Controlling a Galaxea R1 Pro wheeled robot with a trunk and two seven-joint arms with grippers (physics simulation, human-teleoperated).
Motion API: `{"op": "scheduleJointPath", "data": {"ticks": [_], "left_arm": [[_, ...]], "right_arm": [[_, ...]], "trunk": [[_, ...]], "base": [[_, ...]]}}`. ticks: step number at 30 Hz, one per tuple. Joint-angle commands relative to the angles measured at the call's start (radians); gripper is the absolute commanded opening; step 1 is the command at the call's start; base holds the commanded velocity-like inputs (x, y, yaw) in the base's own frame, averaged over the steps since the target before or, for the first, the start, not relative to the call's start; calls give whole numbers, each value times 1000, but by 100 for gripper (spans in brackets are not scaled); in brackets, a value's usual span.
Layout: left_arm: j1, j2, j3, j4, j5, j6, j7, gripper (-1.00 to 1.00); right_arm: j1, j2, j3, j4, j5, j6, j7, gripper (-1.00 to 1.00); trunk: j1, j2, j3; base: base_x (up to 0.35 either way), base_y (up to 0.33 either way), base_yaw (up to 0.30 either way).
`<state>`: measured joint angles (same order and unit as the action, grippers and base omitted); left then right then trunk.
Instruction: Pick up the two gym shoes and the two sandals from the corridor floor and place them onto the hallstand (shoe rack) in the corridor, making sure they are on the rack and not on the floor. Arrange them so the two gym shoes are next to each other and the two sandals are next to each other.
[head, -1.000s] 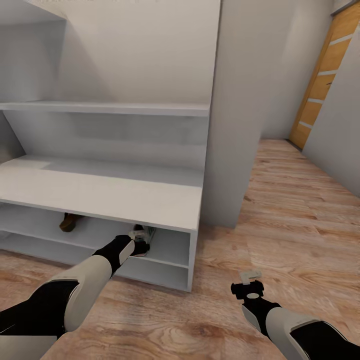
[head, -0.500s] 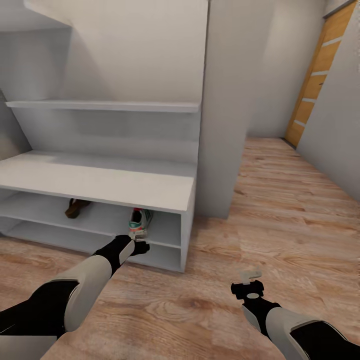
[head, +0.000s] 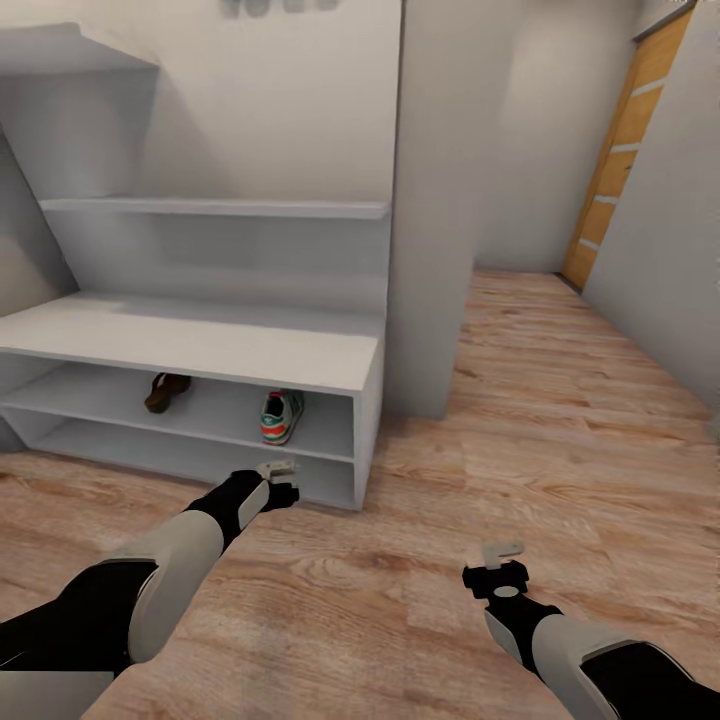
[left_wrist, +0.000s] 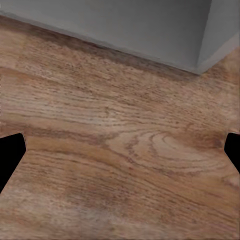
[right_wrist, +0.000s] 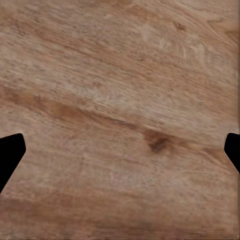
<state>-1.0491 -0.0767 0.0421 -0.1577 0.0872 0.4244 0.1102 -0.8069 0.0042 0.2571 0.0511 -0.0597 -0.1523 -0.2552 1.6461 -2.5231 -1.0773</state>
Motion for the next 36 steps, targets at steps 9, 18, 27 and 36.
{"op": "scheduleJointPath", "data": {"ticks": [9,18,27,36], "left_arm": [[0,11,4,10,9,-7,7,100],[0,27,4,106,9,-197,8,100],[2,28,5,123,10,-244,8,100],[69,27,7,127,12,-275,10,100]], "right_arm": [[-2,0,7,4,-6,-7,-1,100],[-2,1,6,4,-9,-13,-1,100],[-2,4,5,4,-13,-24,-2,100],[-2,2,4,5,-14,-31,-2,100]], "trunk": [[-1,0,-1],[-1,0,-1],[-1,0,-1],[-1,0,-1]], "base": [[-140,-6,0],[-14,-1,0],[-2,0,0],[0,0,-91]]}}
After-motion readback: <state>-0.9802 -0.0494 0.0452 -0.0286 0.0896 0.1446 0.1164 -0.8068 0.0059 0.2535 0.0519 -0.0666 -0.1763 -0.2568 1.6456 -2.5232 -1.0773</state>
